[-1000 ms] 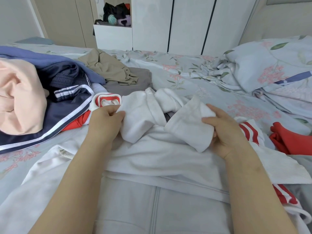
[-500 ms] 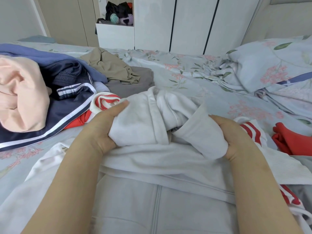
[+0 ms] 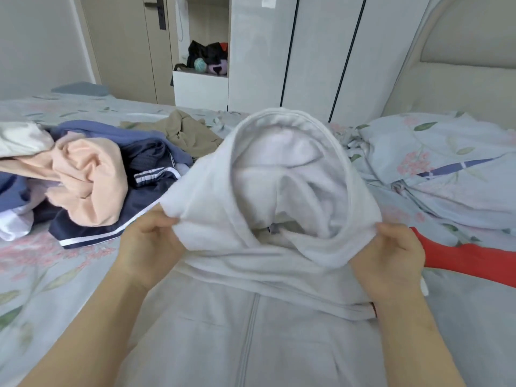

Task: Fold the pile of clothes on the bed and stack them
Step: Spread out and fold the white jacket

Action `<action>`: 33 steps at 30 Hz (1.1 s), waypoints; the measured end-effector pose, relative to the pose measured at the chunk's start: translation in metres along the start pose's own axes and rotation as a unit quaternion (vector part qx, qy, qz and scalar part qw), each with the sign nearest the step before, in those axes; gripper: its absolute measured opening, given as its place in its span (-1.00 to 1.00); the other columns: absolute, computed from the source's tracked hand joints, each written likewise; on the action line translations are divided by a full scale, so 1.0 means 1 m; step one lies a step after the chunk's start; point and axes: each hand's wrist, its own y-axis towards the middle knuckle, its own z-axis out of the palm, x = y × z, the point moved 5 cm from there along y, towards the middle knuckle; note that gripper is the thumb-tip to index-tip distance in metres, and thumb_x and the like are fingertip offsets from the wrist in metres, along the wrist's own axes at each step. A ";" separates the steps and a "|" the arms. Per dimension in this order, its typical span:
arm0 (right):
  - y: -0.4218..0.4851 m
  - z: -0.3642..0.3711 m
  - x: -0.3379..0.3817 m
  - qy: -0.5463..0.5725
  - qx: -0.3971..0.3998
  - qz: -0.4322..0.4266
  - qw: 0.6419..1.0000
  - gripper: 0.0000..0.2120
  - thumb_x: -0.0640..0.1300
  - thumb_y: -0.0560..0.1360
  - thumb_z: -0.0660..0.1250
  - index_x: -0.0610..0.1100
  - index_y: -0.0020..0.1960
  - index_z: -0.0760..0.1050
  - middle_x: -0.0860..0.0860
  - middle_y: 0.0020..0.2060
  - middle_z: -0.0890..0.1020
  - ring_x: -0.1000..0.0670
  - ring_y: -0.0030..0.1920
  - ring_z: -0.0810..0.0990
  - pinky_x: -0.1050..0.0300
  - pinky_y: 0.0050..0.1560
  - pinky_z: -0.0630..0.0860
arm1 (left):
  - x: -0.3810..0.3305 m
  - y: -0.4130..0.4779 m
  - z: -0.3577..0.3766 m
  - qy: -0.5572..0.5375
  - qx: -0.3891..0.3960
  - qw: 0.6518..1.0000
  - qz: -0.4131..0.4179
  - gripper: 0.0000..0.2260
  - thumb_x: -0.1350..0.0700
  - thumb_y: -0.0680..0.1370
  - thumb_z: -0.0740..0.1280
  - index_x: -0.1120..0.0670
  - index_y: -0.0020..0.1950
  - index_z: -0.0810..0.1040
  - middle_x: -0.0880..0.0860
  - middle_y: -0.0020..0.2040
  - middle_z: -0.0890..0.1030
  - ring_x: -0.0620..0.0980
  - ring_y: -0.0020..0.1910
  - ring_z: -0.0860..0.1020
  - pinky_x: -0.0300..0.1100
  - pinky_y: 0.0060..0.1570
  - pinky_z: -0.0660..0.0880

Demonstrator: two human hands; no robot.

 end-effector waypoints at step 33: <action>-0.086 -0.008 -0.021 -0.315 -0.238 0.077 0.915 -0.87 -0.28 0.52 0.27 -0.12 -0.01 0.55 -0.10 -0.03 0.62 -0.07 -0.07 0.56 0.10 -0.08 0.49 | 0.007 -0.055 -0.001 0.305 -0.242 0.919 -0.054 -0.82 0.19 0.59 0.28 0.18 0.17 0.55 0.17 0.00 0.64 0.12 -0.09 0.61 -0.07 -0.11 0.57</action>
